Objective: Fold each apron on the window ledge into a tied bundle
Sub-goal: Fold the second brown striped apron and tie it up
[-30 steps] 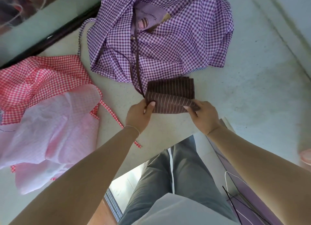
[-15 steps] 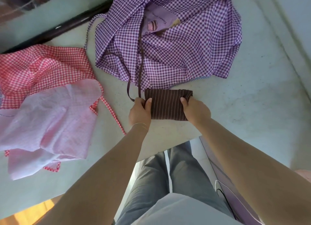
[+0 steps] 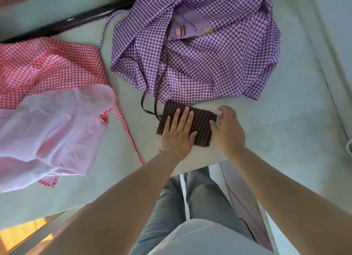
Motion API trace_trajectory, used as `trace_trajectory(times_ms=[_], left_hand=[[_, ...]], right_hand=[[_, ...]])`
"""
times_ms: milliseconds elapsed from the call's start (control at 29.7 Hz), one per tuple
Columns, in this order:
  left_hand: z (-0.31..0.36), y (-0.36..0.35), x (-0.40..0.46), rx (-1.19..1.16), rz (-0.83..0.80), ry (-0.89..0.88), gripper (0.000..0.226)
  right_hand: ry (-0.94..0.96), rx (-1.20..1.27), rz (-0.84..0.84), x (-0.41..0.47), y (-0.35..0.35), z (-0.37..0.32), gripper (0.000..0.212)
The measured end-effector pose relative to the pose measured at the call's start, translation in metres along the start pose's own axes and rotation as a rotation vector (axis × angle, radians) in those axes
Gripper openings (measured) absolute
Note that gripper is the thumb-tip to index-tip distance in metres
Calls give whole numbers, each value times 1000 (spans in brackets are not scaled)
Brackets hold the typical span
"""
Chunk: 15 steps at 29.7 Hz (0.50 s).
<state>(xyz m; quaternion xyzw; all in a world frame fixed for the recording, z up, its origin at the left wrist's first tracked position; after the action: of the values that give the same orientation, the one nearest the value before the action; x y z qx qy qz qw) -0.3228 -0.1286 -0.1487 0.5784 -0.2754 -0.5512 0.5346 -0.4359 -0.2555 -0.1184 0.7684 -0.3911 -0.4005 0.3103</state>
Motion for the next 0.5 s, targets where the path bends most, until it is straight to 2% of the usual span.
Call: trace_trajectory(times_ms=[34,67,101,134,202,303,437,504], left_hand=[[0,1,2,-7,-18,3,61],[2,0,2,-14,-32,8,61],[3,0,2,-12,-40,5,61],[2,0,2,-4,-46,-10,61],[-7,1,2,0,-72,-55,61],[-29,7,2,72,-82,-212,61],[-56,11,-26,148,81,-341,54],[-63,5,-47,148,70,-379,64]], right_hand=[[280,-102,163,-2,6,0,27],[551,-187,187,-3,8,-1,27],[763,-269,120,-1,8,-2,28],[878,-338,15,5,5,0,30],[904,-415,-173,16,4,1,35],[820,-409,-297,16,5,4,44],[718,-317,-288,-10,-8,5,53],[685,-312,-297,-12,-12,5,59]])
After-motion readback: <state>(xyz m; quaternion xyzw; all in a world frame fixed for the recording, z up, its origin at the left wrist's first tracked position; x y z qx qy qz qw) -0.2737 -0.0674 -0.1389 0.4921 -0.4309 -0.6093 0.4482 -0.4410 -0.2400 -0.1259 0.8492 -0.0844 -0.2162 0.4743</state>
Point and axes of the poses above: each hand's wrist, its own x-axis towards the middle knuckle, its own y-axis out of the back of the hand, z = x × y, the point moved 1 cm from there along x, towards the middle knuckle, and after that the axes turned 9 degrees about -y, right-handed, at the moved point
